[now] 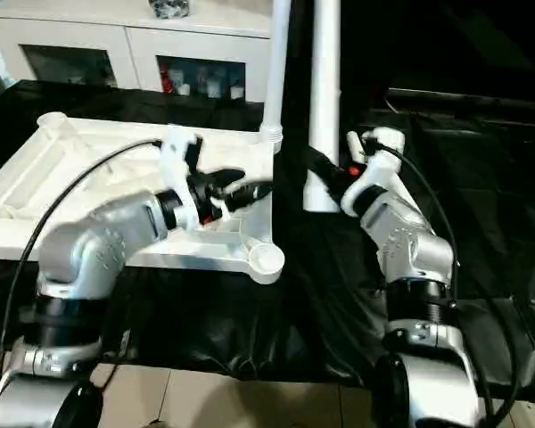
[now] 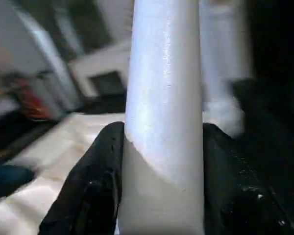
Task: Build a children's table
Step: Pick table leg
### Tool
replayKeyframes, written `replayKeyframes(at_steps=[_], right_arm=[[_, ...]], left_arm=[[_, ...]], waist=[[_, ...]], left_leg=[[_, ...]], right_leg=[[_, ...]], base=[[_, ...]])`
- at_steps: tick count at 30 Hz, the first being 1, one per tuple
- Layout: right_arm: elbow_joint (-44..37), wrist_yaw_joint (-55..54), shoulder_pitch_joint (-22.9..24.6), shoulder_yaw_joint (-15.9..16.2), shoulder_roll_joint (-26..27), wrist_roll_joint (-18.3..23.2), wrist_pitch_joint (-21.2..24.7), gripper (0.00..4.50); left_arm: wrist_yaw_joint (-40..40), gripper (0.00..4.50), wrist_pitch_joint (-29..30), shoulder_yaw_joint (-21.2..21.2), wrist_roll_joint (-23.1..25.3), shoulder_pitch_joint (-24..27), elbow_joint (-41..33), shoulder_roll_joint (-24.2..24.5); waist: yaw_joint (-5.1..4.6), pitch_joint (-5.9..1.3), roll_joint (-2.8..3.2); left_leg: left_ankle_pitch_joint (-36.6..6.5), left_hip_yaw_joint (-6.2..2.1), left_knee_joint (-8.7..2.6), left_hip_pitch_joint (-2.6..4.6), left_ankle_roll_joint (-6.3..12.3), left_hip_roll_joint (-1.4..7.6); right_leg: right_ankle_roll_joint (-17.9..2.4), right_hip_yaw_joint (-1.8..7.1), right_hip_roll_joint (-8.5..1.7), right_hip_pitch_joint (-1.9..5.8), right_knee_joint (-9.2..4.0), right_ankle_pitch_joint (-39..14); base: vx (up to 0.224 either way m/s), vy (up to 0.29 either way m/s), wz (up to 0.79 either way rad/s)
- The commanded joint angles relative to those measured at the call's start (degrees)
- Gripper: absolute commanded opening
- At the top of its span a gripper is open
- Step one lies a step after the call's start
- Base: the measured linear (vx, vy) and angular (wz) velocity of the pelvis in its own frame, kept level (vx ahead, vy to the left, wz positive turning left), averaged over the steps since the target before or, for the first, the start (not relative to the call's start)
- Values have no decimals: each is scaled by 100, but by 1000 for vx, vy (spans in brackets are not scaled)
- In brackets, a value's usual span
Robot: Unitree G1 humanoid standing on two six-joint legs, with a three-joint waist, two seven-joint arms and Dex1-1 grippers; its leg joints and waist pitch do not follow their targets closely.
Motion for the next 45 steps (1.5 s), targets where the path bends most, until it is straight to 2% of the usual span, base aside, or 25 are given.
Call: replayKeyframes(at_steps=[1,2,5,7,9,10,13,15,18,19,20,21,24,25,28,30,32,34,35,36,38,39,40,43,45], right_arm=[[-321,329,114,150,8,202,-124,188],[-426,449,176,212,11,254,-106,188],[-945,960,463,512,23,478,56,188],[-1045,1056,530,607,16,468,81,188],[-1189,1247,674,864,-35,346,52,188],[-1293,1354,765,1019,-66,314,41,188],[-1370,1408,840,1205,-59,275,5,188],[-1359,1393,837,1219,-47,260,-12,188],[-1365,1349,810,1255,-16,266,1,188],[-1365,1349,810,1255,-16,266,1,188],[-1375,1339,808,1286,-20,259,-9,188],[-1375,1339,809,1287,-21,259,-9,188],[-1406,1333,834,1328,-47,276,-30,188],[-1415,1332,843,1339,-49,280,-37,188],[-1329,1349,827,1363,-38,248,-116,188],[-1293,1337,813,1374,-35,217,-154,188],[-1284,1323,781,1387,-33,203,-169,188],[-1303,1330,762,1404,-50,188,-187,188],[-1306,1337,758,1409,-58,183,-195,188],[-1301,1336,755,1407,-62,183,-204,188],[-1296,1335,752,1405,-62,188,-204,188],[-1269,1324,737,1423,-57,186,-226,188],[-1267,1323,736,1424,-57,187,-228,188],[-1301,1271,739,1521,-62,90,-301,188],[-1257,1277,715,1509,-65,165,-123,188]], left_arm=[[149,450,167,252,-352,-249,58,-103],[174,450,153,329,-428,-332,126,-138],[343,450,106,601,-621,-578,350,-277],[402,450,141,691,-687,-632,400,-327],[423,450,189,805,-839,-696,423,-422],[504,450,215,834,-852,-733,455,-474],[687,450,240,840,-861,-785,546,-533],[709,421,241,839,-872,-789,556,-541],[918,410,125,891,-827,-837,634,-563],[918,383,125,891,-827,-837,634,-563],[1026,383,23,963,-805,-882,687,-574],[1028,366,21,965,-805,-883,689,-574],[1127,352,-34,1056,-838,-948,727,-556],[1153,326,-45,1067,-840,-960,728,-543],[1301,314,-106,1098,-829,-990,804,-502],[1333,289,-119,1102,-831,-987,834,-492],[1389,270,-130,1140,-850,-993,908,-492],[1385,257,-157,1147,-851,-1012,977,-484],[1391,231,-166,1152,-852,-1023,1007,-484],[1390,231,-185,1151,-852,-1033,1034,-482],[1403,220,-204,1162,-858,-1046,1059,-480],[1433,220,-234,1181,-886,-1073,1090,-463],[1438,199,-237,1183,-888,-1075,1093,-462],[1371,192,-283,1113,-851,-1087,1115,-364],[1287,185,-304,969,-744,-1054,1053,-284]], waist=[[30,-466,-15],[56,-459,-35],[96,-452,-41],[88,-460,-48],[107,-459,-47],[113,-456,-62],[108,-463,-58],[112,-463,-52],[105,-462,-56],[106,-462,-57],[110,-462,-33],[108,-463,-44],[113,-463,-51],[114,-460,-43],[113,-462,-25],[110,-462,-31],[100,-458,-2],[104,-463,-11],[105,-463,-8],[102,-464,-34],[107,-465,-20],[104,-464,-43],[103,-465,-41],[101,-458,-54],[104,-456,-47]], left_leg=[[-749,10,-320,52,321,72],[-720,4,-327,39,328,68],[-687,-3,-328,26,375,71],[-641,-10,-329,7,377,63],[-613,-4,-325,28,358,72],[-614,-10,-332,14,350,79],[-608,-14,-333,22,368,83],[-591,-22,-339,19,352,90],[-572,-21,-340,12,364,89],[-578,-20,-340,12,367,86],[-578,-24,-341,11,360,87],[-570,-21,-337,5,364,81],[-560,-24,-342,7,362,84],[-569,-27,-344,10,360,87],[-587,-29,-344,12,352,89],[-595,-28,-343,12,348,90],[-624,-27,-345,17,330,84],[-631,-27,-343,17,314,81],[-650,-28,-346,24,313,88],[-643,-26,-345,22,319,88],[-608,-33,-348,17,324,93],[-606,-29,-347,14,334,90],[-599,-27,-345,15,336,88],[-618,-23,-349,17,343,92],[-614,-24,-351,17,331,90]], right_leg=[[-1195,246,-370,382,-451,-946],[-1157,242,-378,375,-470,-1068],[-1040,245,-381,384,-481,-1149],[-1002,238,-380,398,-479,-1158],[-976,244,-382,368,-489,-1210],[-971,242,-384,383,-490,-1197],[-973,236,-388,368,-491,-1175],[-972,237,-396,368,-488,-1191],[-974,239,-392,370,-489,-1115],[-958,238,-393,371,-493,-1130],[-958,238,-398,373,-494,-1130],[-950,237,-395,377,-500,-1120],[-944,236,-399,377,-495,-1111],[-945,235,-399,375,-496,-1104],[-968,235,-399,374,-491,-1068],[-969,235,-400,372,-492,-1057],[-981,234,-390,368,-503,-1060],[-981,236,-393,375,-500,-1064],[-988,236,-395,372,-500,-1067],[-984,237,-395,375,-500,-1057],[-1014,237,-399,377,-485,-993],[-1007,237,-395,378,-490,-986],[-1012,239,-397,381,-482,-977],[-992,239,-402,375,-493,-1072],[-969,239,-407,373,-494,-1119]], base=[[0,0,0],[0,0,0],[0,0,0],[0,0,0],[0,0,0],[0,0,0],[0,0,0],[0,0,0],[0,0,0],[0,0,0],[0,0,0],[0,0,0],[0,0,0],[0,0,0],[0,0,0],[0,0,0],[0,0,0],[0,0,0],[0,0,0],[0,0,0],[0,0,0],[0,0,0],[0,0,0],[0,0,0],[0,0,0]])
